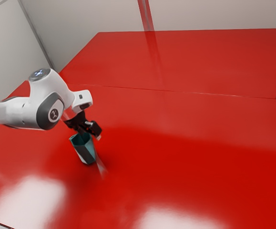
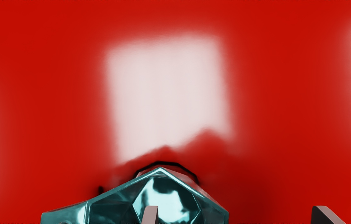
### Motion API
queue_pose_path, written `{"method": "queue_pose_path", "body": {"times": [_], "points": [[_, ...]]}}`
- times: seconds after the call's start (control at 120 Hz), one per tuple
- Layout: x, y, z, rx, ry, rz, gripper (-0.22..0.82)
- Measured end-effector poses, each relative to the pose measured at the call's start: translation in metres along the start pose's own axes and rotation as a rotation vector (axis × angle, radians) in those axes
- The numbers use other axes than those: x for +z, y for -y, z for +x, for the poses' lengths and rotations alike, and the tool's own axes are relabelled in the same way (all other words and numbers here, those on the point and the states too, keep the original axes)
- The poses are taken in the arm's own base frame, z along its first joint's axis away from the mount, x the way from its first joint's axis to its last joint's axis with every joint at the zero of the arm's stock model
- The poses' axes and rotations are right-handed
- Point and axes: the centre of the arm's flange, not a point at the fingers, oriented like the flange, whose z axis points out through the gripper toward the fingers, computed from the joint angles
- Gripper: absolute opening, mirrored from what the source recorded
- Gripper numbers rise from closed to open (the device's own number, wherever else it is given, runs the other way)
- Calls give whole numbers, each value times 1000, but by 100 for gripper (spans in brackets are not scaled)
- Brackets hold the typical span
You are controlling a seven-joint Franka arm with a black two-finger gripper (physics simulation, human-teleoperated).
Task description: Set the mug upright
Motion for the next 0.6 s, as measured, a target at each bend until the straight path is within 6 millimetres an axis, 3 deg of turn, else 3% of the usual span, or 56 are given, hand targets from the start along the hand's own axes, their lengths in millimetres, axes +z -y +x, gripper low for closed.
{"method": "queue_pose_path", "body": {"times": [0.142,0.283,0.392,0.5,0.6], "points": [[-33,1,21,3,-23,0,57],[-96,3,97,39,-50,5,59],[-140,5,127,66,-37,10,59],[-170,5,130,93,-4,4,60],[-176,7,125,109,42,-6,60]]}}
